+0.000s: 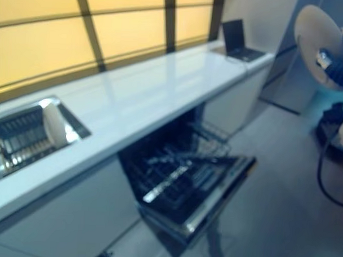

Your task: Take plates into dishwasher

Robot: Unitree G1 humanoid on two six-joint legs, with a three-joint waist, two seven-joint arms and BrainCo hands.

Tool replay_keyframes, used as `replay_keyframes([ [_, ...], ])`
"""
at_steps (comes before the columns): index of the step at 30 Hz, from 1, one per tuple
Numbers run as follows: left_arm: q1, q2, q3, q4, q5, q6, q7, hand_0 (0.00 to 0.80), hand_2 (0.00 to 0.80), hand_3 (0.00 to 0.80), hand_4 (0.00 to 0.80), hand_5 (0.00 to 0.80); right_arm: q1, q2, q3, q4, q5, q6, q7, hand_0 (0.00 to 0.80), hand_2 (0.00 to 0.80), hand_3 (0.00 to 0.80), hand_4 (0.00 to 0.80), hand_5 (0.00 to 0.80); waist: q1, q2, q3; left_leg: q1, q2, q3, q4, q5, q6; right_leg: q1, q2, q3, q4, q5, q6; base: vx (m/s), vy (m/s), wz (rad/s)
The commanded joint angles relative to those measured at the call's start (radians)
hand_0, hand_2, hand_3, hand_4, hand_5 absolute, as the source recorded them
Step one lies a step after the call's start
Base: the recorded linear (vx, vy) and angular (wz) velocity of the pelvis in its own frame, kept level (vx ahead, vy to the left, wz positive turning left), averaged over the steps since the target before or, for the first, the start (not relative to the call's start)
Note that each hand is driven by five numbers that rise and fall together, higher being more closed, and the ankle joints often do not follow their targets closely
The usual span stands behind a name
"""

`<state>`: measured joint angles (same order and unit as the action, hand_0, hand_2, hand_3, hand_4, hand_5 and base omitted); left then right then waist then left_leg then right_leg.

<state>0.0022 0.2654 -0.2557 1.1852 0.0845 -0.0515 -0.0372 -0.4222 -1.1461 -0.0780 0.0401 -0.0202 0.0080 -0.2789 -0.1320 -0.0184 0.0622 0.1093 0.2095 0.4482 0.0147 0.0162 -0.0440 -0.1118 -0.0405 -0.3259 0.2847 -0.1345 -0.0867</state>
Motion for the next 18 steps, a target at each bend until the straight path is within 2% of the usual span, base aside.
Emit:
replay_keyframes([
  [1,-0.018,0.052,0.012,0.013,0.002,-0.026,0.007,0.0,0.0,0.0,0.0,0.0,0.002,0.078,-0.07,-0.044,0.044,-0.002,0.01,0.8,0.8,0.8,0.8,0.8,-0.019,-0.056,-0.011,-0.044,-0.06,0.025,-0.07,-0.003,-0.009,0.217,0.041,0.036,-0.222,-0.029,0.039,0.0,0.0,0.0],
  [8,-0.02,0.055,0.016,0.027,0.002,-0.03,-0.009,0.0,0.0,0.0,0.0,0.0,0.068,0.106,-0.098,-0.07,0.095,0.027,0.077,0.8,0.8,0.8,0.8,0.8,-0.05,-0.036,-0.011,-0.029,-0.071,0.041,-0.096,-0.014,-0.009,0.21,0.034,0.056,-0.24,-0.013,0.051,-0.013,0.065,-0.04],
  [18,-0.024,0.042,0.005,0.03,-0.008,-0.042,-0.007,0.0,0.0,0.0,0.0,0.0,0.122,0.15,-0.108,-0.095,0.281,0.049,0.188,0.8,0.8,0.8,0.8,0.8,-0.083,-0.026,-0.012,-0.038,-0.078,0.064,-0.102,-0.016,-0.011,0.203,0.037,0.098,-0.293,0.026,0.059,-0.016,0.047,-0.05],
])
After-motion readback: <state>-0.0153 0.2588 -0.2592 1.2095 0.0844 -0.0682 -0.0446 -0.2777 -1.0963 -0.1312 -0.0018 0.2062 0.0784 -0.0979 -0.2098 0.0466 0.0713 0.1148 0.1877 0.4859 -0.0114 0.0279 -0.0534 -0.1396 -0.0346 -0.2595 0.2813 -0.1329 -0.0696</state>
